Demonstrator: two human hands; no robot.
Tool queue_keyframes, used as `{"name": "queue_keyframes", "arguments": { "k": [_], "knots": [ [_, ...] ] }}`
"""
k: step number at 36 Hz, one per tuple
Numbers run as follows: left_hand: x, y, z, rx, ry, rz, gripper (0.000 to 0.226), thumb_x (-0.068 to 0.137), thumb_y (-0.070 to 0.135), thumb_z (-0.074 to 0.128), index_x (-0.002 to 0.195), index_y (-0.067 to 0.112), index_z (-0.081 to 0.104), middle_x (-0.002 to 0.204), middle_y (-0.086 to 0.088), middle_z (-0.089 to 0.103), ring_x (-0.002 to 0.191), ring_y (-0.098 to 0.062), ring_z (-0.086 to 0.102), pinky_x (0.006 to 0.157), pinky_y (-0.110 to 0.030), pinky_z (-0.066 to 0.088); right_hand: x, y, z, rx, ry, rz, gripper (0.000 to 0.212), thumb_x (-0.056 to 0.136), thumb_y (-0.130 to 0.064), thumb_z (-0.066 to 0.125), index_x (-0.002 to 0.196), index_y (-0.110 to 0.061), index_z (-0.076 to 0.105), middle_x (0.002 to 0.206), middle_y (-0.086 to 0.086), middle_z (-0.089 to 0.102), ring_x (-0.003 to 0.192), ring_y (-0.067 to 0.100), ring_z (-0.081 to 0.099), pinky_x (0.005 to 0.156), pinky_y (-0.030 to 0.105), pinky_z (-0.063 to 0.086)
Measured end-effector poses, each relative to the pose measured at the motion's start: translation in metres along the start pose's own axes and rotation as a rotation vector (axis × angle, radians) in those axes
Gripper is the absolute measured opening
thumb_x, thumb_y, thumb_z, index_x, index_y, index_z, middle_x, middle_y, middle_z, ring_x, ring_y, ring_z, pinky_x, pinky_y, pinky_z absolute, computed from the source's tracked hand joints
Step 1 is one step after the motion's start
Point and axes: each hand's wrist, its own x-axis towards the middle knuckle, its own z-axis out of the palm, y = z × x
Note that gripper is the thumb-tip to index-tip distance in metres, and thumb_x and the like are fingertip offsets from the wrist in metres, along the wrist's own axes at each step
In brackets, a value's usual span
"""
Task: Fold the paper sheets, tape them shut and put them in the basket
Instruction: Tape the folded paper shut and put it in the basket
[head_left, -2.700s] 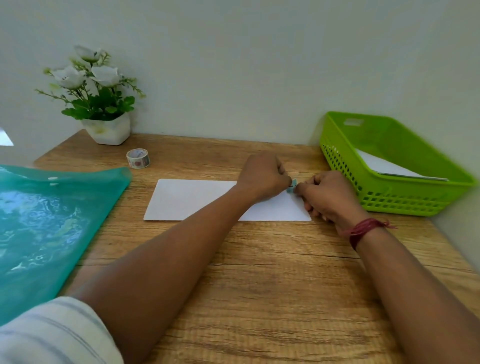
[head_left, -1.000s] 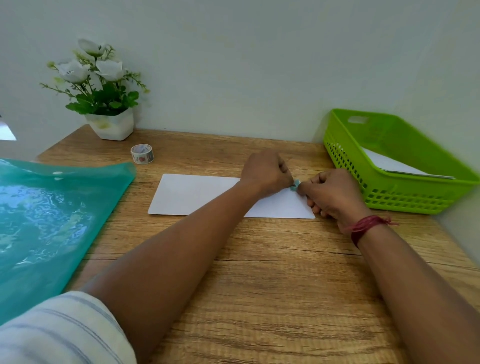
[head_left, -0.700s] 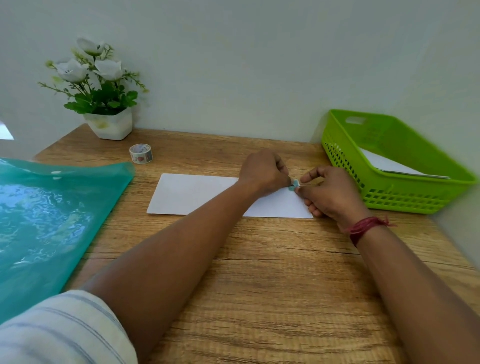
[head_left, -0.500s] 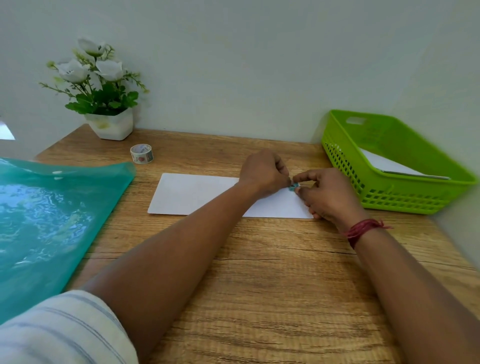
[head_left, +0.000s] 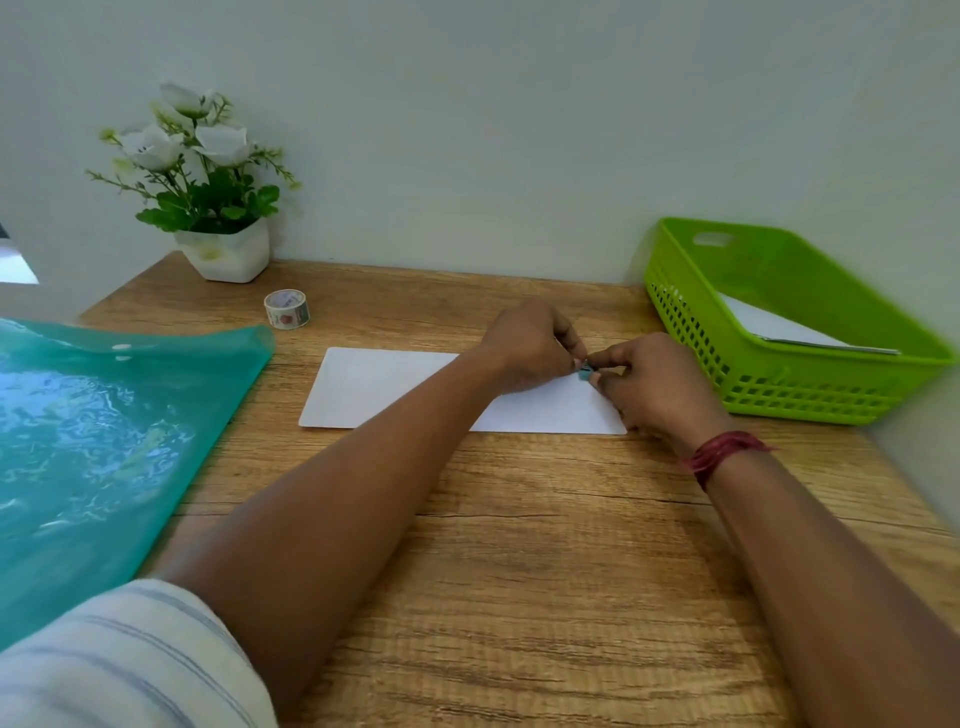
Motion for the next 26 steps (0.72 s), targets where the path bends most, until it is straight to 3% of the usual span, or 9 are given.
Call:
{"name": "queue_keyframes", "arguments": {
  "k": [5, 8, 11, 16, 20, 24, 26],
  "knots": [
    [-0.006, 0.010, -0.004, 0.224, -0.052, 0.052, 0.021, 0.088, 0.011, 0.067, 0.105, 0.018, 0.078, 0.109, 0.004, 0.073, 0.102, -0.008, 0.061, 0.083, -0.021, 0.044, -0.001, -0.001, -0.001, -0.019, -0.016, 0.001, 0.025, 0.092, -0.019, 0.062, 0.113, -0.025, 0.073, 0.053, -0.011, 0.049, 0.038, 0.006, 0.049, 0.043, 0.017, 0.039],
    [-0.014, 0.018, -0.007, 0.410, -0.138, 0.087, 0.030, 0.095, 0.024, 0.063, 0.123, 0.021, 0.070, 0.124, 0.003, 0.068, 0.115, -0.014, 0.057, 0.092, -0.023, 0.035, -0.002, -0.003, -0.003, -0.039, -0.035, -0.009, 0.028, 0.093, -0.017, 0.060, 0.117, -0.024, 0.071, 0.057, -0.006, 0.054, 0.046, 0.008, 0.049, 0.048, 0.023, 0.043],
    [-0.023, 0.021, -0.009, 0.581, -0.217, 0.098, 0.048, 0.097, 0.045, 0.056, 0.138, 0.020, 0.057, 0.134, -0.005, 0.061, 0.131, -0.024, 0.043, 0.106, -0.035, 0.031, -0.005, -0.004, -0.005, -0.089, -0.071, -0.040, 0.031, 0.092, -0.015, 0.058, 0.116, -0.029, 0.071, 0.082, 0.006, 0.073, 0.059, 0.016, 0.058, 0.057, 0.028, 0.046],
    [-0.044, 0.018, 0.002, 0.785, -0.254, 0.017, 0.080, 0.087, 0.078, 0.038, 0.151, 0.031, 0.033, 0.150, -0.019, 0.025, 0.142, -0.038, 0.015, 0.108, -0.058, 0.029, -0.007, -0.006, -0.007, -0.180, -0.146, -0.047, 0.029, 0.093, -0.019, 0.056, 0.116, -0.030, 0.071, 0.099, 0.006, 0.074, 0.087, 0.023, 0.066, 0.075, 0.032, 0.053],
    [-0.062, 0.011, 0.017, 0.943, -0.152, 0.101, 0.082, 0.091, 0.075, 0.014, 0.157, 0.025, 0.012, 0.153, -0.015, 0.021, 0.141, -0.036, 0.014, 0.110, -0.059, 0.018, -0.011, -0.012, -0.010, -0.268, -0.207, -0.042, 0.037, 0.089, -0.015, 0.048, 0.119, -0.027, 0.068, 0.107, 0.007, 0.071, 0.094, 0.026, 0.064, 0.080, 0.037, 0.054],
    [-0.067, 0.012, 0.018, 0.967, -0.116, 0.139, 0.077, 0.095, 0.068, 0.014, 0.156, 0.021, 0.013, 0.152, -0.014, 0.024, 0.140, -0.033, 0.018, 0.111, -0.058, 0.017, -0.018, -0.019, -0.017, -0.354, -0.262, -0.037, 0.033, 0.090, -0.012, 0.045, 0.115, -0.018, 0.066, 0.094, 0.009, 0.066, 0.083, 0.025, 0.056, 0.068, 0.029, 0.042],
    [-0.068, 0.013, 0.017, 0.969, -0.121, 0.146, 0.076, 0.096, 0.066, 0.014, 0.156, 0.020, 0.012, 0.153, -0.014, 0.023, 0.141, -0.032, 0.017, 0.111, -0.059, 0.016, -0.020, -0.022, -0.018, -0.394, -0.275, -0.043, 0.032, 0.094, -0.016, 0.042, 0.118, -0.017, 0.063, 0.107, 0.011, 0.066, 0.093, 0.028, 0.058, 0.071, 0.028, 0.039]
  ]
}}
